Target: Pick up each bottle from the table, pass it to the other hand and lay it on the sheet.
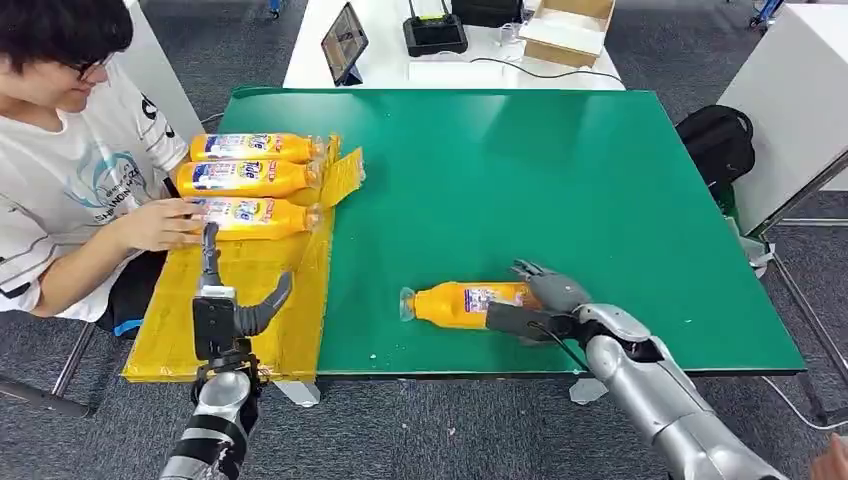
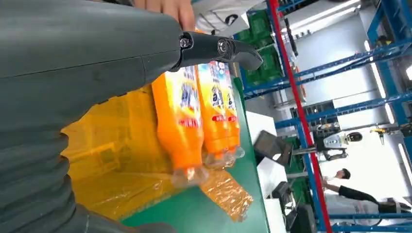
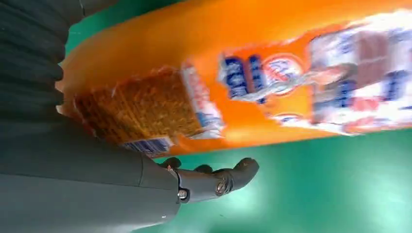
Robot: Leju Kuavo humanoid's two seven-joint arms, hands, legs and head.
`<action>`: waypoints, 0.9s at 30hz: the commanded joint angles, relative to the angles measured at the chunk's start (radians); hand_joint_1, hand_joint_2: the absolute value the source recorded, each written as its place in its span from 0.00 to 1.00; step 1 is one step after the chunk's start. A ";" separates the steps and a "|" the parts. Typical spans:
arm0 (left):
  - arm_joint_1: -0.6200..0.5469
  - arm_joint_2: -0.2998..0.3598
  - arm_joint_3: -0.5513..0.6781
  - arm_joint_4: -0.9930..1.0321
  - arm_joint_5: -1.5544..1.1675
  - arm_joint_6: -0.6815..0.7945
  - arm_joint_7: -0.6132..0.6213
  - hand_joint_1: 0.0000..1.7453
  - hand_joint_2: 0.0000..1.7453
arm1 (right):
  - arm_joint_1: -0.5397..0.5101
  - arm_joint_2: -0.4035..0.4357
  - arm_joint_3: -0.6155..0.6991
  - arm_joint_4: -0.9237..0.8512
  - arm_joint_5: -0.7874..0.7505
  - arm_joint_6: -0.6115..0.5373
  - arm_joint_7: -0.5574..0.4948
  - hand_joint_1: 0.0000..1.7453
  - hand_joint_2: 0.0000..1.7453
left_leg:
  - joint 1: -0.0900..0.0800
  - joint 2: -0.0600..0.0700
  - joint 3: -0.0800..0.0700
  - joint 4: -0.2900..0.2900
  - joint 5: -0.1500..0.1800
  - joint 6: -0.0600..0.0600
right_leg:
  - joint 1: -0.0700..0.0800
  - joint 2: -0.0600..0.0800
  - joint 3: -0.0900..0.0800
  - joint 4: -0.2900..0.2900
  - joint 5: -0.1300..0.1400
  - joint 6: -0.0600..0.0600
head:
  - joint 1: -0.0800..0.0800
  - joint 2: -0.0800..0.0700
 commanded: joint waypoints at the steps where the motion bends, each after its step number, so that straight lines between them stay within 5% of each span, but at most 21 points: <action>1: -0.067 -0.017 0.019 0.144 0.010 -0.031 0.003 0.00 1.00 | -0.064 0.029 0.107 0.183 -0.009 0.010 0.007 0.23 1.00 | 0.001 0.001 0.004 -0.001 -0.001 0.001 | 0.002 0.000 0.004 -0.002 0.000 -0.003 | 0.000 0.000; 3: -0.067 -0.021 0.020 0.149 0.011 -0.036 0.003 0.00 1.00 | -0.050 0.056 0.108 0.196 0.003 -0.028 0.012 0.42 1.00 | 0.001 0.001 0.004 -0.001 -0.001 0.000 | 0.002 0.000 0.004 -0.002 0.000 -0.003 | 0.000 0.000; 4: -0.066 -0.022 0.019 0.149 0.006 -0.032 0.003 0.00 1.00 | -0.050 0.079 0.101 0.224 0.008 -0.058 0.005 0.76 1.00 | 0.001 0.002 0.006 -0.002 -0.001 0.001 | 0.002 0.001 0.006 -0.002 0.000 -0.003 | 0.000 0.000; 7: -0.064 -0.024 0.021 0.147 0.006 -0.036 0.003 0.00 1.00 | -0.037 0.110 0.087 0.240 0.014 -0.103 -0.011 0.94 1.00 | 0.002 0.005 0.008 -0.002 -0.002 0.001 | 0.003 0.002 0.007 -0.003 0.000 -0.004 | 0.000 0.000; 24: -0.049 -0.030 0.019 0.126 0.005 -0.066 0.003 0.00 1.00 | 0.091 0.205 -0.101 0.068 -0.059 -0.229 -0.162 1.00 1.00 | 0.001 0.005 0.007 -0.001 -0.001 0.000 | 0.002 0.003 0.004 -0.001 0.000 -0.003 | 0.000 0.000; 27: -0.034 -0.041 0.025 0.097 0.023 -0.108 0.021 0.00 1.00 | 0.176 0.288 -0.242 -0.090 -0.085 -0.411 -0.254 1.00 1.00 | 0.002 0.006 0.007 -0.001 -0.002 0.001 | 0.002 0.004 0.005 0.000 -0.001 -0.004 | 0.000 0.000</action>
